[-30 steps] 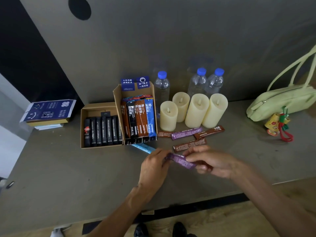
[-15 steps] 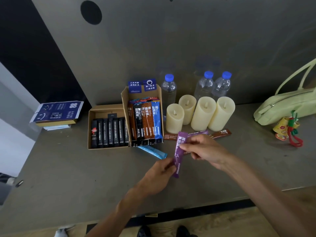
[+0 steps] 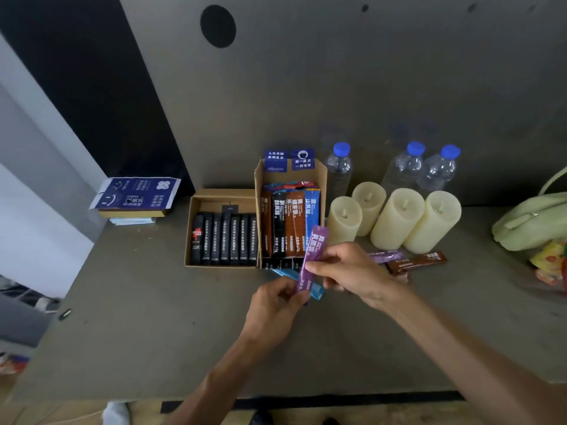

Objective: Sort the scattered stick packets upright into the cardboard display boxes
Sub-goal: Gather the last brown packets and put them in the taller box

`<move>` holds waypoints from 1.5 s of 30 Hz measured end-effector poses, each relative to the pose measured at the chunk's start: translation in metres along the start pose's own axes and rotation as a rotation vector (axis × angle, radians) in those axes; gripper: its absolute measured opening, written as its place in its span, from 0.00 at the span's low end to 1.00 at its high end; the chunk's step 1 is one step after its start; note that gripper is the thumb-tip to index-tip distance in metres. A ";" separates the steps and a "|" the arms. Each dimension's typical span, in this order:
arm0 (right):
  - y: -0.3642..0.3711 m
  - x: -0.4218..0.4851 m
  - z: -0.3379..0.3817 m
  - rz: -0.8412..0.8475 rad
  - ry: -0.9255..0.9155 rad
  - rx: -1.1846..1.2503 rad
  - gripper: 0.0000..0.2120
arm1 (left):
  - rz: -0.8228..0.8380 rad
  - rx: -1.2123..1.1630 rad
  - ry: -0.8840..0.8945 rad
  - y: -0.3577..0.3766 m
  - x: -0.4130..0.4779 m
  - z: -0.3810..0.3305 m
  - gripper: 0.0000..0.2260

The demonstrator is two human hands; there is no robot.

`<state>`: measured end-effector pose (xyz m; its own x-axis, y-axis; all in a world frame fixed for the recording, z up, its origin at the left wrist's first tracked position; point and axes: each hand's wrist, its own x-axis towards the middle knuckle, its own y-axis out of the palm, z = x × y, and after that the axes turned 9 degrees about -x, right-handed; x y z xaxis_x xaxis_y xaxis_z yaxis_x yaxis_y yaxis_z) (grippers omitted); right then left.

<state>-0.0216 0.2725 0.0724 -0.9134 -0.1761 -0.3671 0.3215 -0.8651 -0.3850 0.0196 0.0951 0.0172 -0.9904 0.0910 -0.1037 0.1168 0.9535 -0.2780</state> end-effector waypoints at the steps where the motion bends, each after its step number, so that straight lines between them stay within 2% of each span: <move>1: 0.005 0.006 0.004 0.002 -0.007 -0.021 0.05 | -0.026 0.010 0.000 -0.005 0.003 0.003 0.06; 6: 0.022 0.039 0.027 -0.080 -0.062 -0.166 0.05 | -0.187 -0.021 -0.063 -0.026 0.018 0.010 0.04; 11: 0.037 0.073 0.049 -0.202 -0.125 -0.304 0.04 | -0.312 0.108 -0.095 -0.048 0.036 0.016 0.11; 15: 0.054 0.090 0.047 -0.305 -0.150 -0.325 0.08 | -0.324 0.255 -0.099 -0.054 0.052 0.017 0.15; 20: 0.062 0.087 0.033 -0.415 -0.205 -0.369 0.08 | -0.315 0.397 -0.074 -0.050 0.062 0.014 0.15; 27: 0.064 0.088 0.021 -0.382 -0.210 -0.501 0.04 | -0.252 0.462 -0.042 -0.044 0.074 0.015 0.14; 45: 0.062 0.093 0.020 -0.372 -0.194 -0.481 0.05 | -0.208 0.476 -0.041 -0.051 0.081 0.011 0.14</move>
<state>-0.0918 0.1929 0.0315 -0.9997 -0.0251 0.0071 0.0089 -0.5852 -0.8109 -0.0654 0.0507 0.0124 -0.9937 -0.1070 -0.0342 -0.0526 0.7127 -0.6995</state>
